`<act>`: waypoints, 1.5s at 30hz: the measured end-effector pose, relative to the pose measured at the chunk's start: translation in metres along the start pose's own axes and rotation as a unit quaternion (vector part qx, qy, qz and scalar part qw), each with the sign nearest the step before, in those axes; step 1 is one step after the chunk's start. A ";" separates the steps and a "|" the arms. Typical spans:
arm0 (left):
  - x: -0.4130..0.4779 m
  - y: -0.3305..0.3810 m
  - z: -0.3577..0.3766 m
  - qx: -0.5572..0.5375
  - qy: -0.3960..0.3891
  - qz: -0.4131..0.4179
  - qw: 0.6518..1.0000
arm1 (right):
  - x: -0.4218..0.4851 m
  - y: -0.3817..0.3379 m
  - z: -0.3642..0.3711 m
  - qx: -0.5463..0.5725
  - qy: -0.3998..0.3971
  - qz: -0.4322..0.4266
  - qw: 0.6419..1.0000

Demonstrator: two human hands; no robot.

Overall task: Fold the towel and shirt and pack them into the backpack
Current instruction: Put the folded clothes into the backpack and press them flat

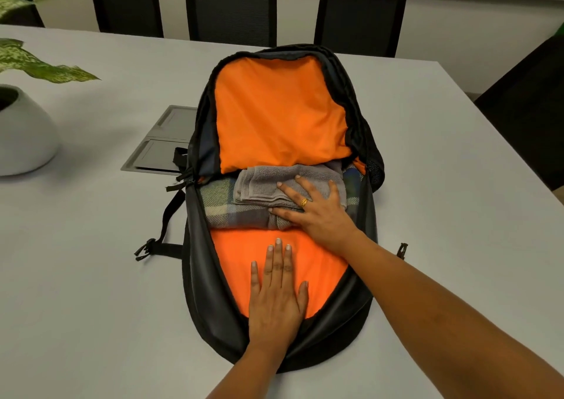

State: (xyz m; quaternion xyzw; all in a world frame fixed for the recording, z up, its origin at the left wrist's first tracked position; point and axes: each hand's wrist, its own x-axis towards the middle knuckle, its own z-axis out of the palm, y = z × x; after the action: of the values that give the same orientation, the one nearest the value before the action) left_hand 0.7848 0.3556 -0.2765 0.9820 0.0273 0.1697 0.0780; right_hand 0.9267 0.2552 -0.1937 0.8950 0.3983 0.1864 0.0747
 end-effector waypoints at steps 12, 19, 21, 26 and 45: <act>0.048 -0.062 -0.034 0.037 0.074 -0.216 0.973 | 0.028 -0.047 -0.020 0.004 0.026 -0.086 0.996; 0.033 -0.074 -0.015 0.026 0.005 -0.259 0.966 | 0.053 -0.064 -0.001 -0.069 -0.069 -0.170 0.981; 0.032 -0.074 -0.014 0.032 0.006 -0.254 0.967 | 0.055 -0.064 0.003 -0.079 -0.069 -0.174 0.979; 0.029 -0.075 -0.011 0.032 0.003 -0.240 0.970 | 0.064 -0.064 0.007 -0.066 -0.113 -0.152 0.980; 0.059 -0.043 -0.027 -0.009 0.089 -0.020 0.996 | -0.036 -0.042 -0.009 0.018 0.074 0.198 0.977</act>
State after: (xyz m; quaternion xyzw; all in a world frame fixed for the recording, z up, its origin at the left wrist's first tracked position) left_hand 0.8298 0.4069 -0.2389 0.9615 0.0524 0.2552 0.0875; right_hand 0.8725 0.2568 -0.2073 0.9410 0.2213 0.2559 -0.0093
